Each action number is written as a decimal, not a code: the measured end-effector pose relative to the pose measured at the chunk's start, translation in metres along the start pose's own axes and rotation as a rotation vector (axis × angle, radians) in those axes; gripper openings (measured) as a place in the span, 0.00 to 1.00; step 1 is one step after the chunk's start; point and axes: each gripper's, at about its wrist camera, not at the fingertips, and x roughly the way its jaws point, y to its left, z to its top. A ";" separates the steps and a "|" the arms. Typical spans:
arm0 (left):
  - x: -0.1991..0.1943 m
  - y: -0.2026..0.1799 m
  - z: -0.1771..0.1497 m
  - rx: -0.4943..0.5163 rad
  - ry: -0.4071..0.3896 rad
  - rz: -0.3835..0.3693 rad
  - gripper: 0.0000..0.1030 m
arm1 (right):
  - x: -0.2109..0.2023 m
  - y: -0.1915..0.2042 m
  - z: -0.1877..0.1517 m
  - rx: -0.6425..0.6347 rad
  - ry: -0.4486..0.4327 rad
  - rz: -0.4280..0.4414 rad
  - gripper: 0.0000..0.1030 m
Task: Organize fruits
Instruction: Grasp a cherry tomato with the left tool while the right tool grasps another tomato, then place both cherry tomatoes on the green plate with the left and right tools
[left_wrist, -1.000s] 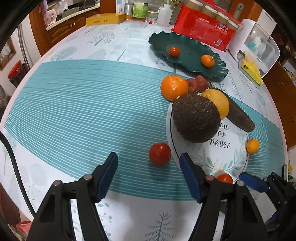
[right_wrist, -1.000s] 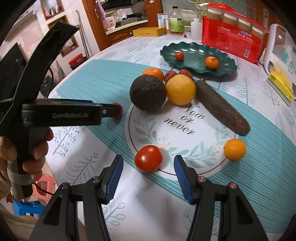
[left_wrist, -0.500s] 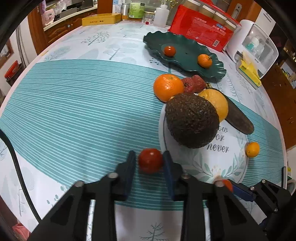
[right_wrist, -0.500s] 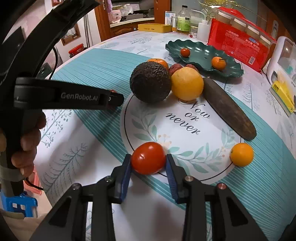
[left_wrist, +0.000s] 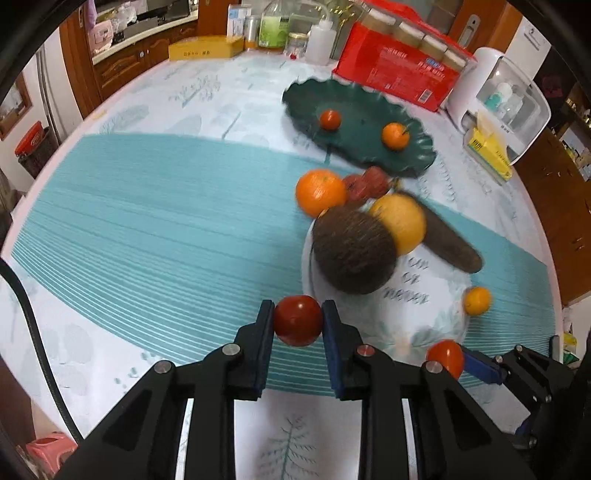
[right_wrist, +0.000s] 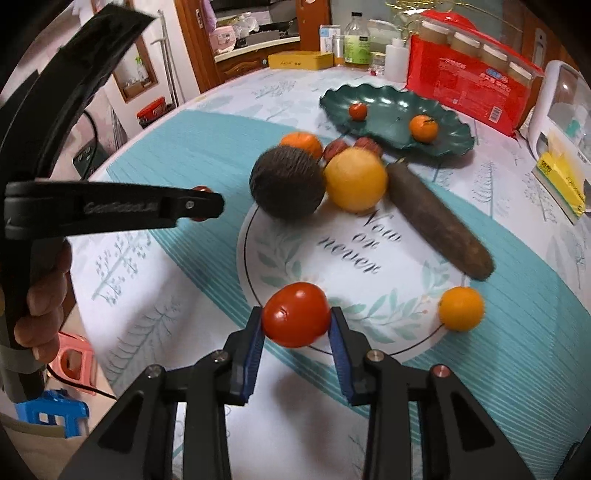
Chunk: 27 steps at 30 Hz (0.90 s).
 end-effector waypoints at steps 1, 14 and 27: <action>-0.009 -0.004 0.004 0.007 -0.010 0.000 0.23 | -0.006 -0.003 0.004 0.008 -0.006 0.003 0.34; -0.116 -0.059 0.091 0.134 -0.127 -0.009 0.23 | -0.113 -0.059 0.105 0.075 -0.170 -0.027 0.34; -0.124 -0.086 0.198 0.230 -0.153 0.075 0.23 | -0.125 -0.130 0.225 0.167 -0.208 -0.060 0.34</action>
